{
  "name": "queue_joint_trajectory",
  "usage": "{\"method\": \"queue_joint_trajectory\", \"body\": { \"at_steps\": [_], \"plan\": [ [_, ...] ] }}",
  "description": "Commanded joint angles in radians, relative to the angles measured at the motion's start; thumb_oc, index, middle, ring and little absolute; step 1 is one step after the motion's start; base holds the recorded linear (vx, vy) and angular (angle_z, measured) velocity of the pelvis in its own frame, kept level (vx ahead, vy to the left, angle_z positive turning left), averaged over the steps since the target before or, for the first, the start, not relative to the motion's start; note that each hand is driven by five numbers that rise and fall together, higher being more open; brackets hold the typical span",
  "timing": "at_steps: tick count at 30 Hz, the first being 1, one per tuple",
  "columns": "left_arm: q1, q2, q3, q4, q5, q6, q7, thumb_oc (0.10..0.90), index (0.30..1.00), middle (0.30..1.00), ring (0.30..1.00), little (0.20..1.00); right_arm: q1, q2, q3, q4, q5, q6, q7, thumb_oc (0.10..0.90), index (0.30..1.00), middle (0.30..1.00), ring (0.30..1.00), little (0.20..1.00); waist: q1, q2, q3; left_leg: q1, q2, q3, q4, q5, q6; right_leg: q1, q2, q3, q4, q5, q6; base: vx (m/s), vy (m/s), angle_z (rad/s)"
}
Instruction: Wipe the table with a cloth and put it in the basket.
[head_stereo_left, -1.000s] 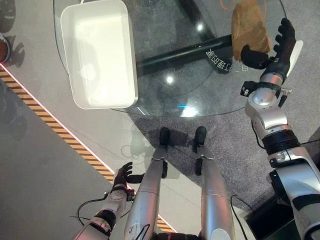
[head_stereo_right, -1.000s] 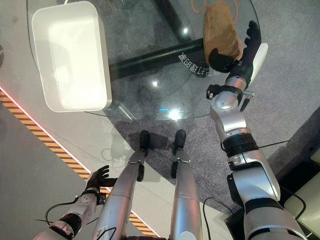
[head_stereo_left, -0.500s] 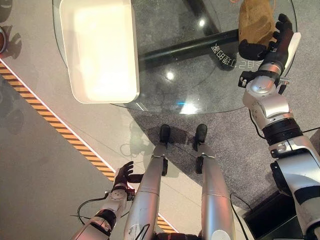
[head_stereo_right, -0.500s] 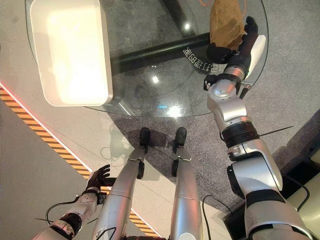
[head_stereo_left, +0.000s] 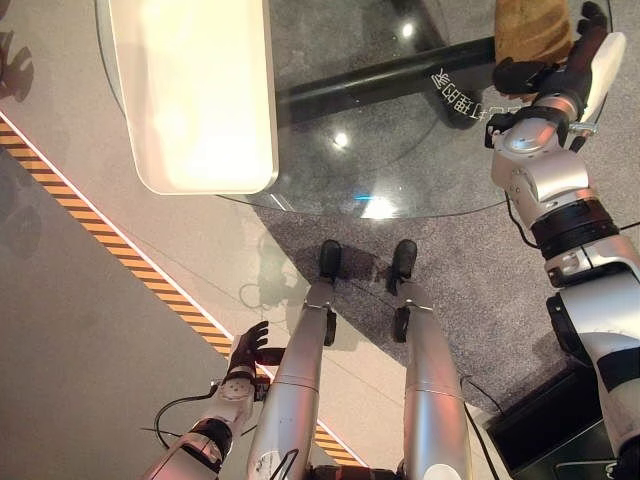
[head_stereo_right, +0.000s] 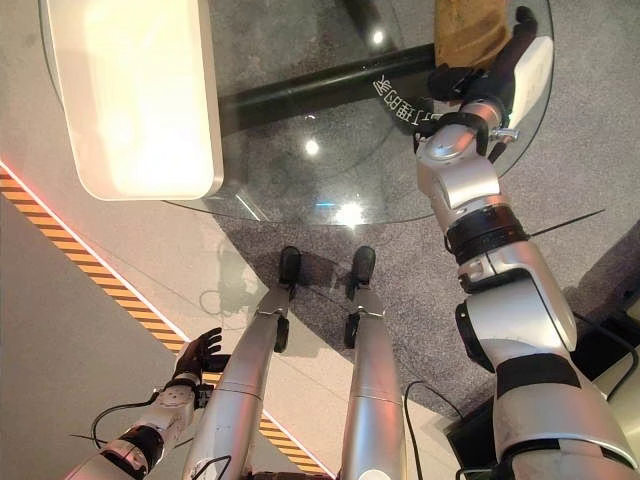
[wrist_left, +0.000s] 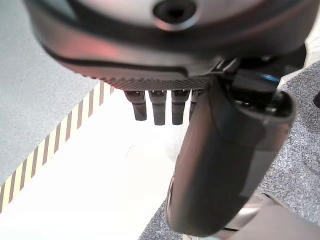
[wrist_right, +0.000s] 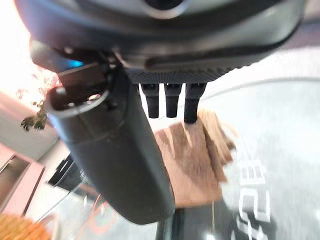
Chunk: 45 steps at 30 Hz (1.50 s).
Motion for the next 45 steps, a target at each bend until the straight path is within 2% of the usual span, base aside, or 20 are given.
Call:
{"method": "queue_joint_trajectory", "body": {
  "at_steps": [1, 4, 5, 8, 10, 13, 16, 19, 20, 22, 23, 28, 30, 37, 45],
  "plan": [
    [0.083, -0.010, -0.002, 0.054, -0.037, -0.001, -0.020, 0.800, 0.900, 0.900, 0.900, 0.900, -0.076, -0.144, 0.048, -0.039, -0.080, 0.001, -0.083, 0.800, 0.900, 0.900, 0.900, 0.900, 0.009, 0.023, -0.024, -0.052, 0.028, -0.001, 0.042, 0.000, 0.016, -0.017, 0.041, 0.016, -0.059, 0.050, -0.006, 0.01, 0.002, 0.04],
    [0.080, -0.006, 0.001, 0.047, -0.041, 0.004, -0.025, 0.800, 0.900, 0.900, 0.900, 0.900, -0.081, -0.147, 0.061, -0.044, -0.075, 0.044, -0.070, 0.800, 0.900, 0.900, 0.900, 0.900, 0.010, 0.023, -0.024, -0.056, 0.026, -0.003, 0.042, 0.000, 0.016, -0.021, 0.041, 0.016, -0.060, 0.050, -0.006, 0.00, 0.000, 0.00],
    [0.078, -0.004, 0.002, 0.045, -0.044, 0.003, -0.028, 0.800, 0.900, 0.900, 0.900, 0.900, -0.081, -0.149, 0.071, -0.040, -0.066, 0.081, -0.054, 0.800, 0.900, 0.900, 0.900, 0.900, 0.011, 0.023, -0.024, -0.060, 0.026, -0.004, 0.044, -0.001, 0.016, -0.024, 0.040, 0.016, -0.058, 0.050, -0.006, 0.00, 0.000, 0.00],
    [0.073, -0.003, 0.001, 0.043, -0.053, -0.001, -0.036, 0.800, 0.900, 0.900, 0.900, 0.900, -0.088, -0.148, 0.097, 0.007, -0.065, 0.161, -0.098, 0.800, 0.900, 0.900, 0.900, 0.900, 0.013, 0.024, -0.024, -0.067, 0.026, -0.004, 0.045, -0.002, 0.017, -0.030, 0.041, 0.015, -0.058, 0.048, -0.008, 0.00, 0.000, 0.00],
    [0.076, -0.002, -0.002, 0.047, -0.059, -0.007, -0.042, 0.800, 0.900, 0.900, 0.900, 0.900, -0.089, -0.149, 0.103, 0.038, -0.064, 0.179, -0.103, 0.800, 0.900, 0.900, 0.900, 0.900, 0.015, 0.025, -0.024, -0.069, 0.026, -0.006, 0.044, -0.002, 0.017, -0.031, 0.040, 0.013, -0.058, 0.048, -0.008, 0.00, 0.000, 0.00],
    [0.076, -0.001, -0.005, 0.046, -0.071, -0.016, -0.052, 0.800, 0.900, 0.900, 0.900, 0.900, -0.102, -0.139, 0.125, 0.079, -0.018, 0.184, -0.021, 0.800, 0.900, 0.900, 0.900, 0.900, 0.020, 0.028, -0.024, -0.075, 0.025, -0.008, 0.041, 0.001, 0.016, -0.037, 0.040, 0.011, -0.061, 0.051, -0.009, 0.00, 0.000, 0.00],
    [0.081, 0.005, 0.001, 0.038, -0.075, -0.017, -0.064, 0.800, 0.900, 0.900, 0.900, 0.900, -0.107, -0.129, 0.141, 0.077, 0.090, 0.179, 0.131, 0.800, 0.900, 0.900, 0.900, 0.900, 0.023, 0.029, -0.024, -0.079, 0.026, -0.010, 0.039, 0.003, 0.013, -0.041, 0.040, 0.012, -0.061, 0.050, -0.011, 0.00, 0.000, 0.00],
    [0.097, 0.013, 0.017, 0.031, -0.073, -0.026, -0.080, 0.800, 0.900, 0.900, 0.900, 0.900, -0.085, -0.118, 0.156, 0.029, 0.158, 0.137, 0.323, 0.800, 0.900, 0.900, 0.900, 0.900, 0.026, 0.026, -0.024, -0.070, 0.029, -0.010, 0.030, 0.006, 0.009, -0.036, 0.041, 0.011, -0.065, 0.045, -0.015, 0.01, 0.012, 0.00],
    [0.098, 0.015, 0.017, 0.030, -0.073, -0.026, -0.081, 0.800, 0.900, 0.900, 0.900, 0.900, -0.081, -0.118, 0.154, 0.025, 0.158, 0.134, 0.333, 0.800, 0.900, 0.900, 0.900, 0.900, 0.026, 0.026, -0.024, -0.069, 0.028, -0.011, 0.030, 0.005, 0.009, -0.035, 0.042, 0.011, -0.064, 0.045, -0.015, 0.00, 0.000, 0.00],
    [0.112, 0.021, 0.023, 0.031, -0.076, -0.034, -0.092, 0.800, 0.900, 0.900, 0.900, 0.900, -0.049, -0.120, 0.133, 0.006, 0.158, 0.085, 0.382, 0.800, 0.900, 0.900, 0.900, 0.900, 0.025, 0.023, -0.024, -0.067, 0.028, -0.010, 0.034, 0.003, 0.009, -0.032, 0.043, 0.012, -0.059, 0.040, -0.017, 0.00, 0.000, 0.00],
    [0.112, 0.022, 0.023, 0.031, -0.076, -0.034, -0.092, 0.800, 0.900, 0.900, 0.900, 0.900, -0.048, -0.120, 0.133, 0.006, 0.158, 0.085, 0.382, 0.800, 0.900, 0.900, 0.900, 0.900, 0.026, 0.023, -0.024, -0.067, 0.029, -0.010, 0.034, 0.003, 0.009, -0.032, 0.043, 0.012, -0.059, 0.040, -0.017, 0.00, 0.000, 0.00],
    [0.131, 0.020, 0.026, 0.033, -0.086, -0.047, -0.100, 0.800, 0.900, 0.900, 0.900, 0.900, -0.040, -0.122, 0.095, 0.010, 0.115, 0.004, 0.386, 0.800, 0.900, 0.900, 0.900, 0.900, 0.030, 0.021, -0.024, -0.066, 0.027, -0.013, 0.040, -0.001, 0.011, -0.031, 0.045, 0.010, -0.048, 0.035, -0.015, 0.00, 0.000, 0.00],
    [0.136, 0.016, 0.023, 0.028, -0.092, -0.045, -0.094, 0.800, 0.900, 0.900, 0.900, 0.900, -0.046, -0.117, 0.077, 0.010, 0.131, -0.032, 0.359, 0.800, 0.900, 0.900, 0.900, 0.900, 0.033, 0.021, -0.024, -0.068, 0.028, -0.016, 0.043, -0.004, 0.011, -0.033, 0.046, 0.008, -0.041, 0.033, -0.014, 0.00, 0.000, 0.00],
    [0.139, 0.012, 0.020, 0.019, -0.094, -0.043, -0.083, 0.800, 0.900, 0.900, 0.900, 0.900, -0.061, -0.118, 0.030, 0.003, 0.138, -0.090, 0.217, 0.800, 0.900, 0.900, 0.900, 0.900, 0.037, 0.018, -0.024, -0.070, 0.028, -0.020, 0.047, -0.010, 0.016, -0.034, 0.046, 0.004, -0.036, 0.032, -0.012, 0.00, 0.000, 0.00],
    [0.120, 0.016, 0.022, 0.031, -0.083, -0.039, -0.064, 0.800, 0.900, 0.900, 0.900, 0.900, -0.079, -0.122, 0.035, 0.023, 0.145, -0.036, 0.120, 0.800, 0.900, 0.900, 0.900, 0.900, 0.036, 0.009, -0.024, -0.048, 0.031, -0.020, 0.046, -0.013, 0.023, -0.012, 0.045, -0.003, -0.038, 0.033, -0.010, -0.01, -0.047, 0.03]
  ]
}}
